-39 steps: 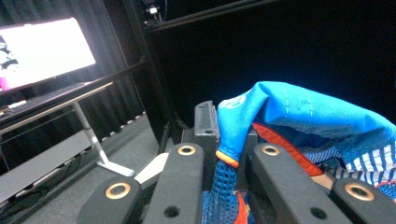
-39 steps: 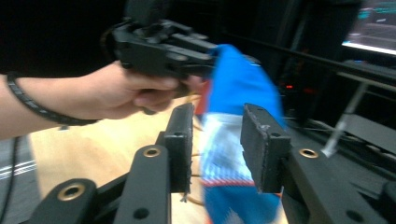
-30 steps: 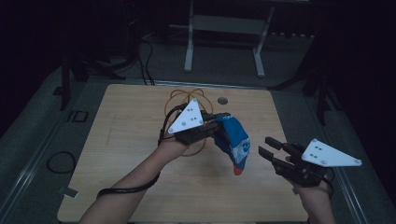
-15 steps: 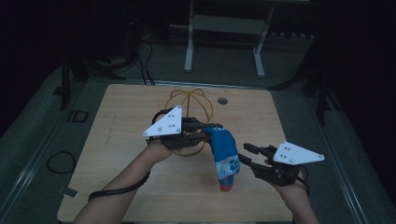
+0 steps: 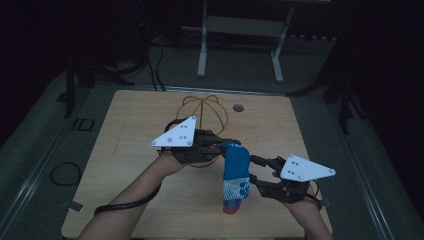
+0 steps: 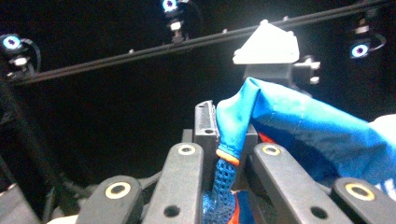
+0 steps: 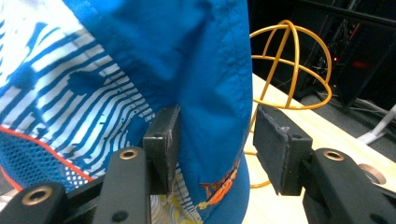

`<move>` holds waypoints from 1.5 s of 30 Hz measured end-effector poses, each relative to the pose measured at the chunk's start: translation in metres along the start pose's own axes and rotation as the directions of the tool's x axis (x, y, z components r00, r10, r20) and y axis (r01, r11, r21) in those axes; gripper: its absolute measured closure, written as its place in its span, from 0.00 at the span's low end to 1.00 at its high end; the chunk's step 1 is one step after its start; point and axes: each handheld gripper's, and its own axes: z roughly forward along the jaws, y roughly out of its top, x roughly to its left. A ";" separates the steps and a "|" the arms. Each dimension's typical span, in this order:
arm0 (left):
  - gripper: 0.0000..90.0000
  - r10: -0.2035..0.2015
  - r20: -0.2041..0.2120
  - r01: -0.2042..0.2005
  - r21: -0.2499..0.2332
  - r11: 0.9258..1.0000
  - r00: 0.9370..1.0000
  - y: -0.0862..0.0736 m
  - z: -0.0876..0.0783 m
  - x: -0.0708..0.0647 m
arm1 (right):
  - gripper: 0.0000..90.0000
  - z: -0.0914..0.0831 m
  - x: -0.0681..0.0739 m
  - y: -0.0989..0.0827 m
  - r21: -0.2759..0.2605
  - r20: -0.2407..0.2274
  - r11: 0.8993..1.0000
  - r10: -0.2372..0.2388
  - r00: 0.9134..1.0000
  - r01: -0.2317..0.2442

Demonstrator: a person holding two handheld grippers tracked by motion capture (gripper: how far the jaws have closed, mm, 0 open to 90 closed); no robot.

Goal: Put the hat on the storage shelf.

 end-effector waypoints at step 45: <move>0.47 0.021 -0.239 0.045 0.264 0.963 0.971 -0.011 -0.018 -0.010 | 1.00 -0.025 -0.022 0.030 -0.012 0.160 1.000 -0.003 0.987 0.005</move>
